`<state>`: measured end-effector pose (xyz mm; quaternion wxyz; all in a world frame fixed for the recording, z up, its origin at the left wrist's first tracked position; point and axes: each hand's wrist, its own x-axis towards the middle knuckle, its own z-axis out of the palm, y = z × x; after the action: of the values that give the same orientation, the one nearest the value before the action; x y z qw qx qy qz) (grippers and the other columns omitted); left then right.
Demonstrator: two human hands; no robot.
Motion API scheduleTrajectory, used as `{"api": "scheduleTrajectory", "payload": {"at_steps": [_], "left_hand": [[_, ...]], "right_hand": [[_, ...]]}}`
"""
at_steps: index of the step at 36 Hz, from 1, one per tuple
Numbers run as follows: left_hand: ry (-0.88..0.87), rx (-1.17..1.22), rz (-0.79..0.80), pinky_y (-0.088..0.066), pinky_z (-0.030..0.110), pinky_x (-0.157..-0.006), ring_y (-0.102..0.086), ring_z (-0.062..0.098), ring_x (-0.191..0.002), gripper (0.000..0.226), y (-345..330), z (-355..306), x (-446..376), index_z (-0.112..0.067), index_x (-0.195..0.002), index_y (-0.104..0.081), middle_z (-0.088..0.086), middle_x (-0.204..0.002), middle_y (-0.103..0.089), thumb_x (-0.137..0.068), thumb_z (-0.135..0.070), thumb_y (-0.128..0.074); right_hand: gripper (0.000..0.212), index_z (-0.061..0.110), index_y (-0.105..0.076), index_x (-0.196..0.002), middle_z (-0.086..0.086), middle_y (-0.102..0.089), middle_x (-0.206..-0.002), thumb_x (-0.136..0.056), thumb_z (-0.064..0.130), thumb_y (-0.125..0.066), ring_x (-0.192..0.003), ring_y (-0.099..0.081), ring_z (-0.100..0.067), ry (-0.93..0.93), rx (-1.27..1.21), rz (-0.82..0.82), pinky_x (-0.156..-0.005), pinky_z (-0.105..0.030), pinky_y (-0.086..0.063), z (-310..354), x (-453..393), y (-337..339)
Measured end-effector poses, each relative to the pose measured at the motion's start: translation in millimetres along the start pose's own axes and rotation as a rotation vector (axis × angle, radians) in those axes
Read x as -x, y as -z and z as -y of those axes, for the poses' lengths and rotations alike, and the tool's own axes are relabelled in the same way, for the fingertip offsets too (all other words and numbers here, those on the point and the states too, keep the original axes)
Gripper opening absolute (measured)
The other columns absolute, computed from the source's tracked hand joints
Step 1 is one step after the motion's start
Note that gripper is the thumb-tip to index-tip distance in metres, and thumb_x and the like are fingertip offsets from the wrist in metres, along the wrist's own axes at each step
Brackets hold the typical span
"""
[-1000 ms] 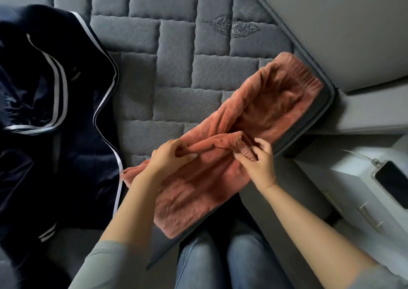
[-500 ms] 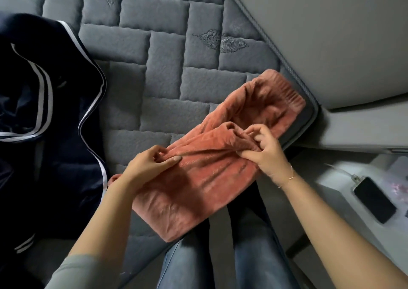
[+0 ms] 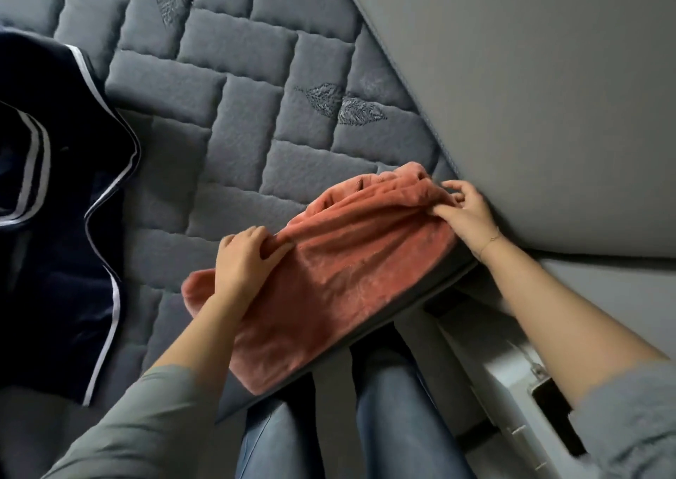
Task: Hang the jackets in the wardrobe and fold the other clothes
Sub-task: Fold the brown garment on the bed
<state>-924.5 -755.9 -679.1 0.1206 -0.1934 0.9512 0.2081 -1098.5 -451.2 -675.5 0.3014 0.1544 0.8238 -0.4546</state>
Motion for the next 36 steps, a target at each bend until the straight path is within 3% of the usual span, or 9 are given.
{"api": "scheduleTrajectory", "payload": {"at_steps": [3,10,15,20,23,25,27,31,36], "left_hand": [[0.008,-0.026,-0.144,-0.034,0.043,-0.097,-0.057,0.029,-0.101,0.03,-6,-6,10,-0.013,-0.106,-0.061,0.007,-0.108,-0.063,-0.086,-0.035,-0.069],[-0.172,-0.148,0.003,0.005,0.045,-0.119,-0.009,0.023,-0.148,0.06,-29,-32,52,-0.034,-0.148,-0.03,0.005,-0.16,-0.017,-0.092,-0.056,-0.037],[-0.039,-0.255,0.254,0.029,0.046,-0.109,0.036,0.019,-0.139,0.069,-69,-21,48,-0.036,-0.147,0.007,0.002,-0.154,0.026,-0.09,-0.069,-0.016],[-0.025,-0.21,0.275,0.037,0.041,-0.101,0.044,0.019,-0.133,0.071,-75,-22,40,-0.039,-0.143,0.016,-0.002,-0.146,0.04,-0.093,-0.064,-0.029],[-0.067,-0.057,0.279,0.033,0.04,-0.105,0.038,0.017,-0.137,0.073,-55,-22,44,-0.039,-0.15,0.002,-0.003,-0.15,0.035,-0.095,-0.053,-0.043],[-0.047,0.131,0.206,0.012,0.043,-0.117,0.011,0.021,-0.148,0.06,-34,-22,49,-0.032,-0.149,-0.031,0.002,-0.161,0.007,-0.094,-0.034,-0.054],[-0.011,0.342,0.05,-0.018,0.042,-0.118,-0.025,0.028,-0.144,0.039,-10,-20,63,-0.017,-0.128,-0.061,0.013,-0.155,-0.03,-0.09,-0.021,-0.057],[0.164,0.494,-0.263,-0.036,0.032,-0.106,-0.048,0.021,-0.121,0.028,19,-1,110,-0.011,-0.106,-0.07,0.009,-0.13,-0.057,-0.084,0.005,-0.061],[0.591,1.242,-0.136,-0.052,0.022,-0.078,-0.066,0.017,-0.095,0.019,36,30,153,-0.017,-0.111,-0.061,0.01,-0.112,-0.067,-0.098,-0.009,-0.05]], "right_hand": [[0.053,0.009,-0.055,-0.126,-0.014,-0.052,-0.121,-0.078,0.015,-0.077,-0.108,-0.055,-0.024,0.003,0.167,-0.012,-0.101,-0.034,-0.043,-10,-13,-2],[0.04,0.013,-0.057,-0.119,-0.006,-0.065,-0.115,-0.084,0.024,-0.071,-0.108,-0.06,-0.02,-0.179,-0.022,0.153,-0.087,-0.027,-0.045,-14,-10,-2],[0.036,0.024,-0.059,-0.115,0.004,-0.066,-0.108,-0.081,0.028,-0.073,-0.094,-0.06,-0.006,-0.153,0.037,0.301,-0.074,-0.019,-0.044,-2,-9,1],[0.048,0.026,-0.063,-0.119,-0.002,-0.07,-0.115,-0.076,0.048,-0.067,-0.104,-0.065,-0.014,-0.257,-0.083,0.489,-0.095,-0.03,-0.049,22,3,7],[0.064,0.029,-0.066,-0.114,0.001,-0.072,-0.109,-0.06,0.061,-0.074,-0.096,-0.069,-0.01,-0.28,-0.227,0.591,-0.078,-0.025,-0.056,36,26,6],[0.071,0.023,-0.071,-0.102,0.0,-0.075,-0.097,-0.043,0.061,-0.085,-0.084,-0.071,-0.01,-0.269,-0.253,0.608,-0.065,-0.022,-0.057,44,46,2],[0.054,0.019,-0.068,-0.104,0.001,-0.075,-0.092,-0.06,0.048,-0.078,-0.08,-0.071,-0.009,-0.208,-0.228,0.637,-0.064,-0.021,-0.056,51,66,-6],[0.076,0.026,-0.049,-0.127,0.007,-0.067,-0.116,-0.059,0.041,-0.078,-0.103,-0.065,-0.003,-0.025,-0.065,0.654,-0.081,-0.017,-0.052,64,115,-35],[0.107,0.016,-0.018,-0.145,-0.002,-0.033,-0.148,-0.066,0.04,-0.085,-0.138,-0.033,-0.016,0.173,0.388,0.605,-0.113,-0.025,-0.027,54,172,-118]]}}
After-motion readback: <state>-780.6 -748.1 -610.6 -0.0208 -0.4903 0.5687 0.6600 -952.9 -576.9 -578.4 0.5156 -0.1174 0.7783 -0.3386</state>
